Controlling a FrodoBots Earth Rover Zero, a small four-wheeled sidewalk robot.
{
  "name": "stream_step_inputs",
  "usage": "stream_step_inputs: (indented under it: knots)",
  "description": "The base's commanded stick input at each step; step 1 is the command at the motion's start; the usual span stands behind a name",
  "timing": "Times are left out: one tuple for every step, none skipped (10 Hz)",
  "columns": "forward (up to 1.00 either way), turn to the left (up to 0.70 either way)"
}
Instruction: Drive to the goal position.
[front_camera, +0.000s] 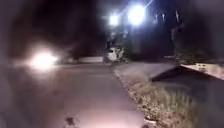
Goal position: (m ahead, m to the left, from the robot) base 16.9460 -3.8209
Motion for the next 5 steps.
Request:
stream_step_inputs:
  knots:
    - [0.6,0.0]
    - [0.6,0.0]
    - [0.6,0.0]
    - [0.6,0.0]
    - [0.6,0.0]
